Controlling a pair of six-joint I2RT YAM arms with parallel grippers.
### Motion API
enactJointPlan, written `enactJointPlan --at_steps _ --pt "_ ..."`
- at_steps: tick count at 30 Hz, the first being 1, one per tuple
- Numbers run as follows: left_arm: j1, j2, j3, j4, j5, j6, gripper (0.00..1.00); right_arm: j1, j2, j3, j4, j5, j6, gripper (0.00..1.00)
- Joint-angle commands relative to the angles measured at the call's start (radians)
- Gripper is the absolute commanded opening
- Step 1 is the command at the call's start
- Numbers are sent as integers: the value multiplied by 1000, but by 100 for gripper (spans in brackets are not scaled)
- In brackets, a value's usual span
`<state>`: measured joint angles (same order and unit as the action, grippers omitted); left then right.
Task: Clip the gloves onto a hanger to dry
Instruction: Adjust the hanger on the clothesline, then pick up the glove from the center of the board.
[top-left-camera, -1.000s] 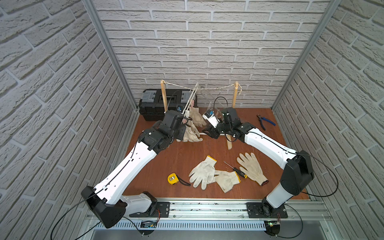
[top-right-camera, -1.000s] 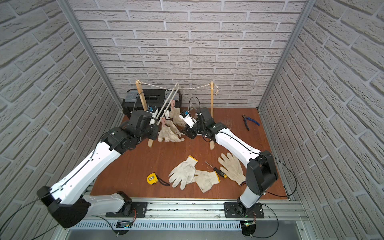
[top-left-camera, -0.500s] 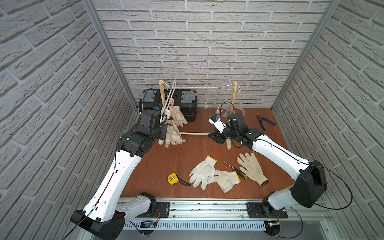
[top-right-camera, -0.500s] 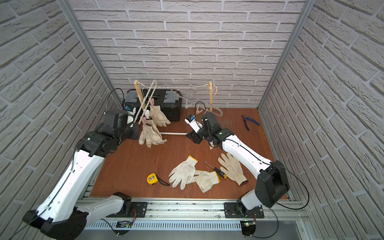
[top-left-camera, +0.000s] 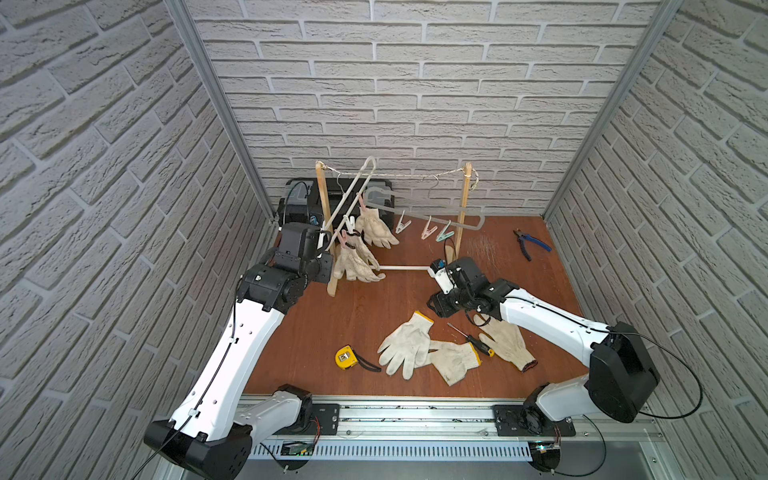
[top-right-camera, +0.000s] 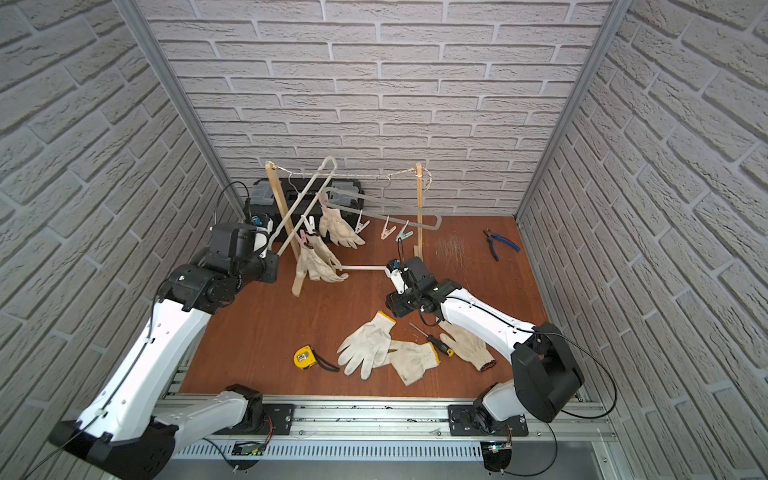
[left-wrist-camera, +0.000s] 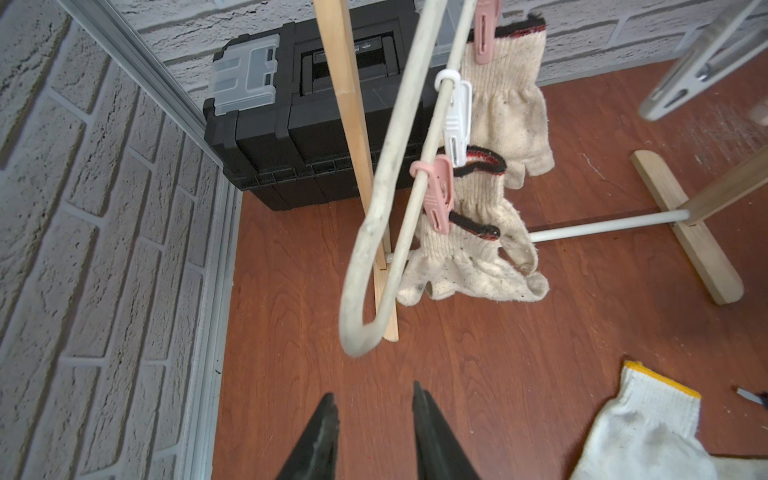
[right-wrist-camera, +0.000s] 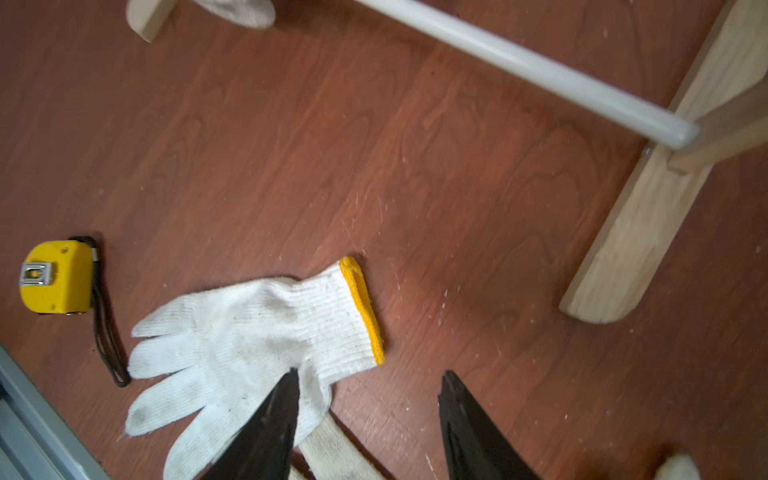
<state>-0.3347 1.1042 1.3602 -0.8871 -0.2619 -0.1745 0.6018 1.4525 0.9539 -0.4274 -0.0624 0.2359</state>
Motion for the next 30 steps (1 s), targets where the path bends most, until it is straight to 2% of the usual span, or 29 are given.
enactJointPlan --at_steps 1,3,5,7,10,14,18,25,30 --pt "7 -37 -17 40 6 1 46 38 -36 -53 40 104 186 60" --pt "6 -55 -30 41 15 -4 65 62 -15 -83 56 135 256 60" --pt "5 -76 -48 39 45 -9 78 83 19 -101 57 161 330 61" --pt "1 -105 -71 34 93 -20 98 106 43 -121 82 169 394 61" --pt "-8 -161 -112 47 181 -43 98 139 55 -147 135 193 455 60" --pt "-33 -217 -145 66 231 -97 98 145 109 -124 175 165 476 59" --pt "-95 -247 -194 130 297 -165 98 148 167 -110 206 146 523 57" --pt "-307 -164 -251 233 219 -213 98 147 210 -103 252 163 570 49" --pt "-373 -60 -295 337 221 -243 98 147 242 -93 264 146 582 37"
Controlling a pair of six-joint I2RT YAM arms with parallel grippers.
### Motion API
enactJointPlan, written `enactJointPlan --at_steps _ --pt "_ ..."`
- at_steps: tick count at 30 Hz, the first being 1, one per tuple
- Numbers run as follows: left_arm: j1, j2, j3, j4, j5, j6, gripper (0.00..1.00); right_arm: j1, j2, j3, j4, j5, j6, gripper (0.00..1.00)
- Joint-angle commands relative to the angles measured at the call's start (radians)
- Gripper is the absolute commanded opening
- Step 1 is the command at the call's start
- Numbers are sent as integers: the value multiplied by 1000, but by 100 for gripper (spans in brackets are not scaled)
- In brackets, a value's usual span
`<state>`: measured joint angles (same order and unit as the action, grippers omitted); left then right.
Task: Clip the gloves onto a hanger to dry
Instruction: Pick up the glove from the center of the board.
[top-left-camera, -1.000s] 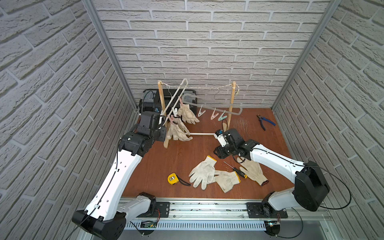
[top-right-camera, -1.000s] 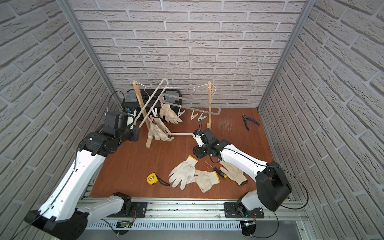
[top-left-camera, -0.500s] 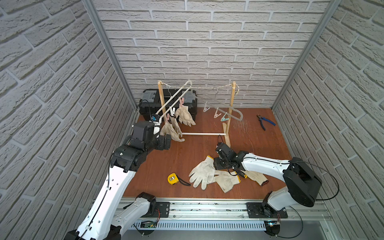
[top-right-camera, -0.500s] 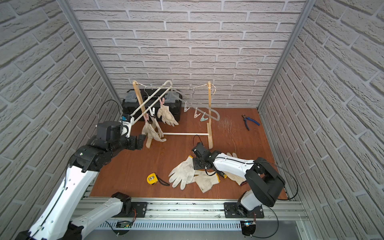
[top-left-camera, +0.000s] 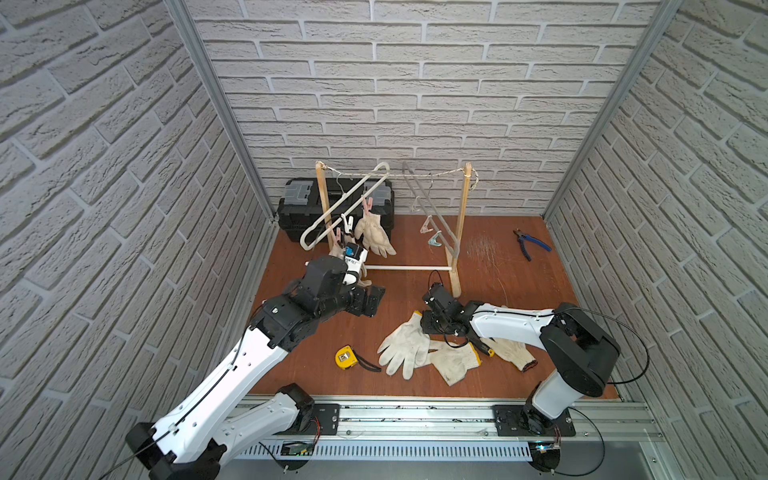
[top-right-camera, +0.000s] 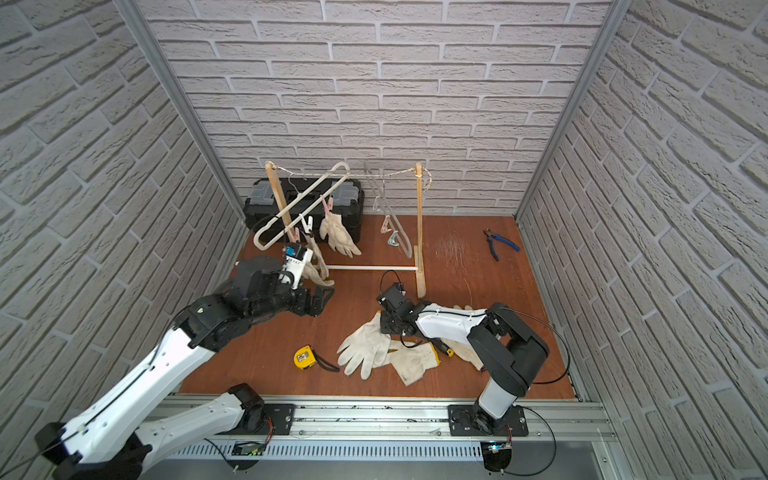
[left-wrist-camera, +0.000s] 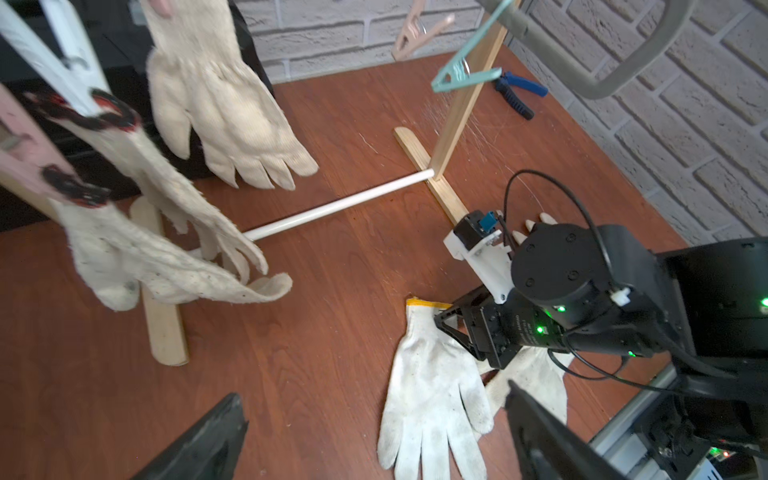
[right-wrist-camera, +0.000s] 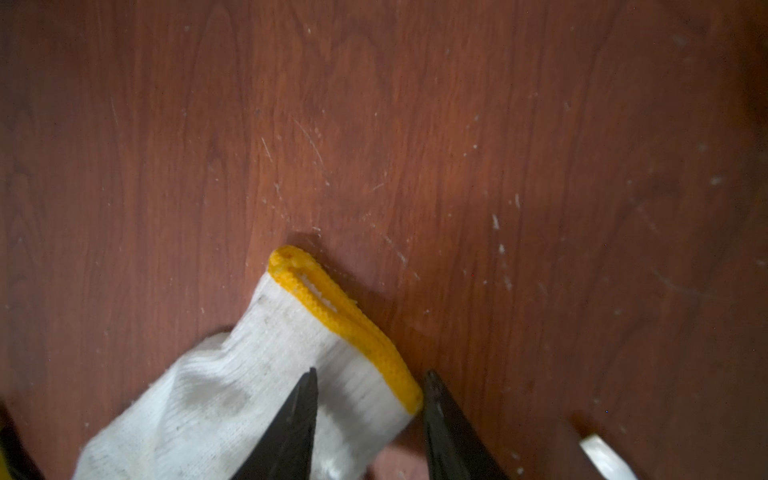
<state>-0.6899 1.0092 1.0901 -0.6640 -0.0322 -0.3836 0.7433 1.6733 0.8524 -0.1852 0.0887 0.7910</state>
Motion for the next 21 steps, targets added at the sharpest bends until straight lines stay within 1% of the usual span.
enactJointPlan --at_steps 1,4,7,8,11,14,18,21 --pt "-24 58 -33 132 -4 -39 98 7 20 4 27 -10 27 32" --pt "-31 114 -44 149 -5 -44 98 5 2 -4 34 -1 19 17" --pt "-33 148 -56 182 6 -44 98 6 -33 -4 43 17 -22 5" --pt "-33 157 -60 191 8 -44 98 7 -45 -3 56 17 -42 2" --pt "-32 189 -65 220 19 -45 98 6 -82 12 76 7 -143 2" --pt "-31 218 -66 253 38 -45 98 6 -157 2 100 -13 -259 2" --pt "-27 256 -56 285 52 -14 98 7 -305 -44 111 14 -392 2" --pt "-7 274 -56 318 93 24 98 4 -403 -66 99 36 -496 2"
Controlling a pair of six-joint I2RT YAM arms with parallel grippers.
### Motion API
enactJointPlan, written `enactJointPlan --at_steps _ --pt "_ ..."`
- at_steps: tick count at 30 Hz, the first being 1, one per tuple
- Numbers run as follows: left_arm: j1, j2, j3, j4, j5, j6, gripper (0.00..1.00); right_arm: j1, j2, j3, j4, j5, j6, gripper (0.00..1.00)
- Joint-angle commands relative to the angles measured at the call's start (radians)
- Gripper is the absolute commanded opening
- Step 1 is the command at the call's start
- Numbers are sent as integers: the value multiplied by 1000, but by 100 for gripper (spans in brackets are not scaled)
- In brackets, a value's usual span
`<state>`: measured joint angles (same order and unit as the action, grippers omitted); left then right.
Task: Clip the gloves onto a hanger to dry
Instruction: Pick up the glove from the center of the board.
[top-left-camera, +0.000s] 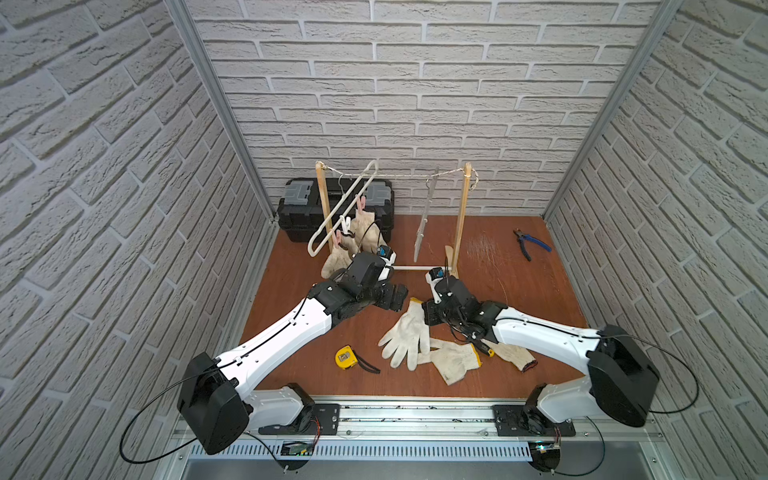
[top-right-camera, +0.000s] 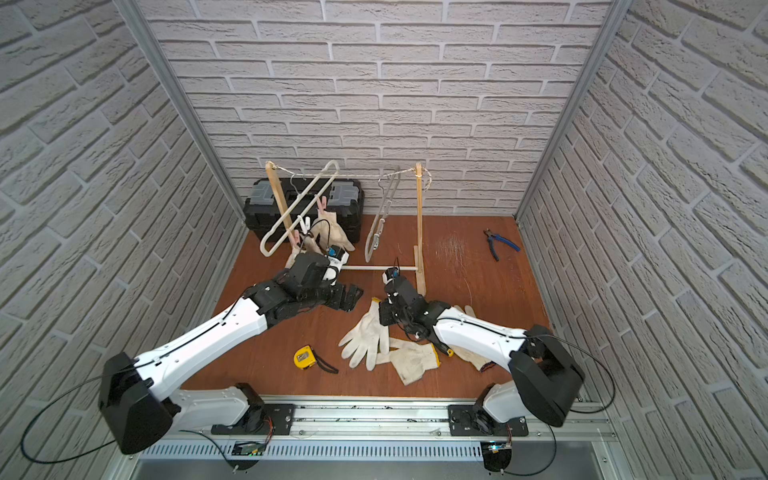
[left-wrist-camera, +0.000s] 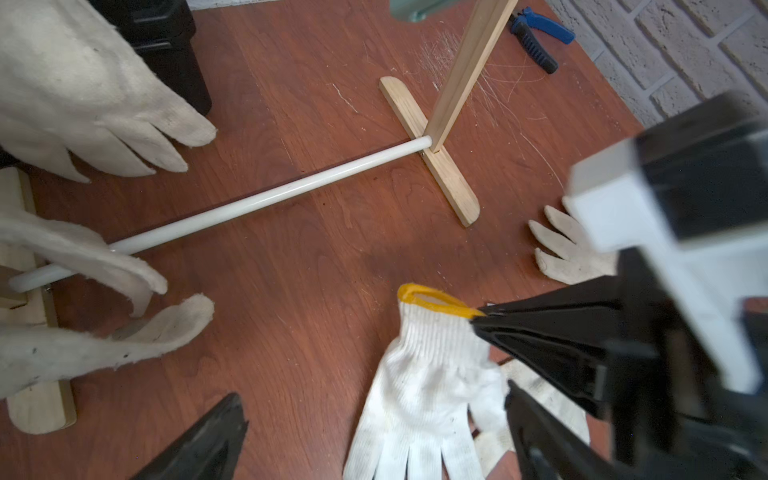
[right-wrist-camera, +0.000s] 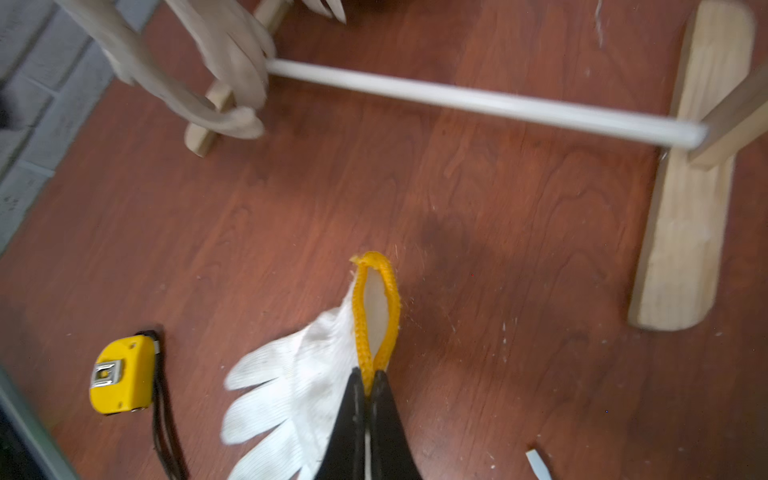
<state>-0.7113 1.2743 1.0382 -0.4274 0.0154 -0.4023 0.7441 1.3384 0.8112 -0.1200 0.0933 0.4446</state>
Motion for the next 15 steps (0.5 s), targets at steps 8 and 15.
enactJointPlan --at_steps 8,15 --pt "65 -6 -65 245 314 231 98 -3 -293 -16 -17 -62 -401 2" --pt "75 -47 -78 310 499 416 90 -23 -353 80 -103 -235 -575 2"
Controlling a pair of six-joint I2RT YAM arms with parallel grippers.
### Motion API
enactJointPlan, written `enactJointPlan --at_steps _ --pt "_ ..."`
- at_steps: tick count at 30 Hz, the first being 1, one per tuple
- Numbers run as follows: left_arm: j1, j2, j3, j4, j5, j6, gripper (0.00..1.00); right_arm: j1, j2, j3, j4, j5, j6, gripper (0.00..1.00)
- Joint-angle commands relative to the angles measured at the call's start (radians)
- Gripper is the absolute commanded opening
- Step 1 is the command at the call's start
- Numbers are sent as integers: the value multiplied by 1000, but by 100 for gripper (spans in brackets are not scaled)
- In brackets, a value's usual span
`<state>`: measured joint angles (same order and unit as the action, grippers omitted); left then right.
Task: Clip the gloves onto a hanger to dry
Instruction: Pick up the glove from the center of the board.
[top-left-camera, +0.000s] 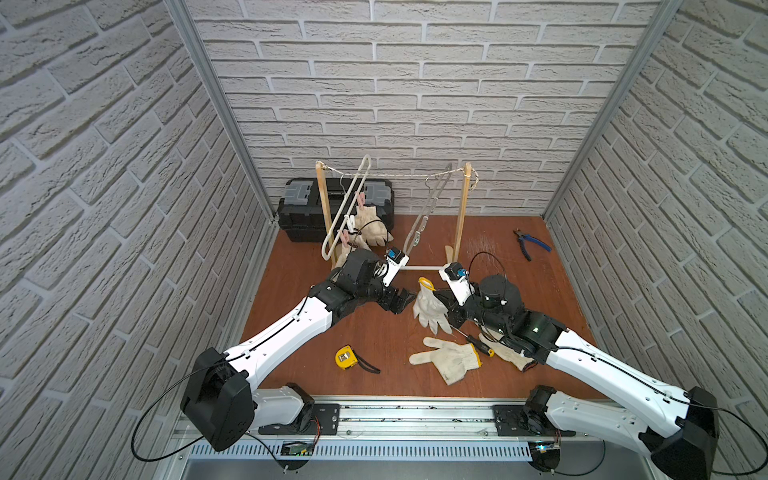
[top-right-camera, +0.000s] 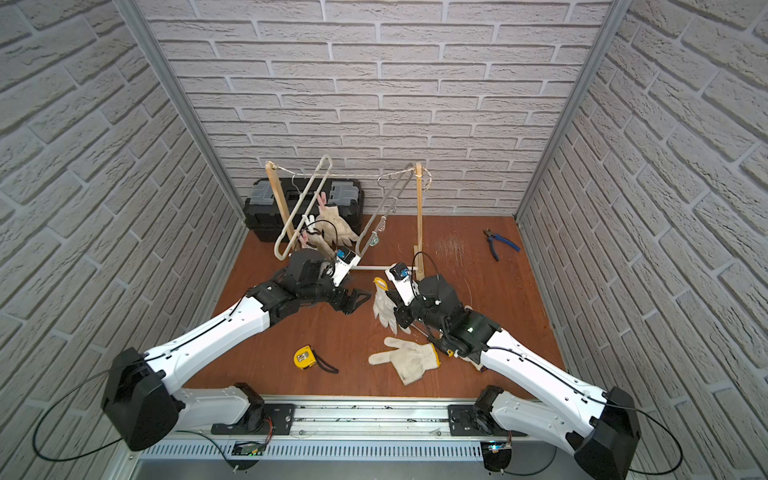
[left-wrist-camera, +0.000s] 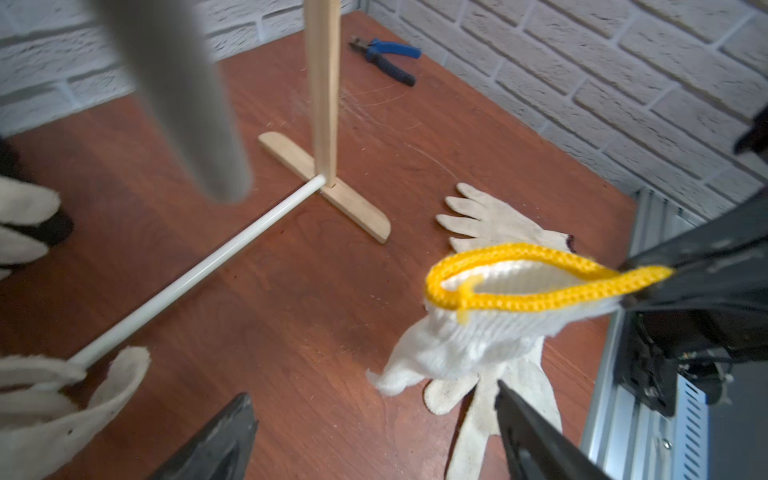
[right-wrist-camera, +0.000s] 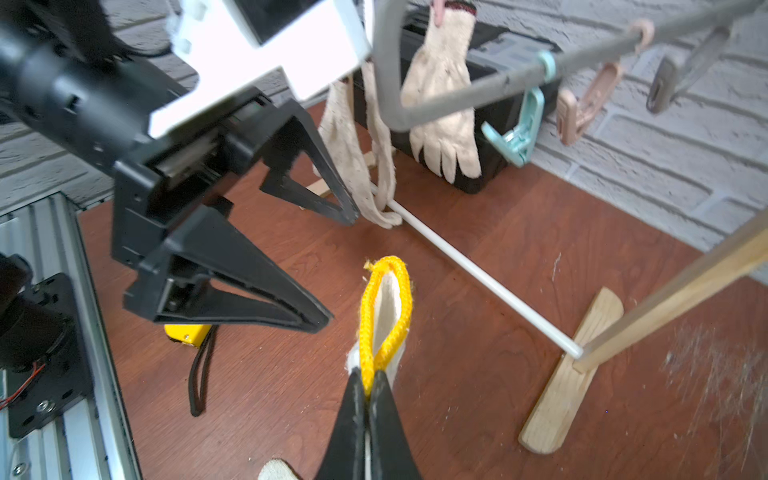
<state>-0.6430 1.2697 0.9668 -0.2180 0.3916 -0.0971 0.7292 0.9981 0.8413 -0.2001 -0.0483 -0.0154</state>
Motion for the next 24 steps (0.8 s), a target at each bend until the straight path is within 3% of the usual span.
enactJointPlan --at_steps 1,6,17,20,24 --pt "6 -50 -7 109 141 126 89 -13 -9 66 -35 -116 -134 2" --pt "3 -76 23 91 207 197 82 -36 13 128 -69 -169 -184 2" --pt "-12 -77 93 2 264 254 33 -82 60 185 -82 -256 -213 2" --pt "-12 -78 103 -28 249 270 14 -96 72 191 -86 -264 -216 2" --pt "-12 -75 114 -61 225 289 9 -113 81 196 -98 -308 -232 2"
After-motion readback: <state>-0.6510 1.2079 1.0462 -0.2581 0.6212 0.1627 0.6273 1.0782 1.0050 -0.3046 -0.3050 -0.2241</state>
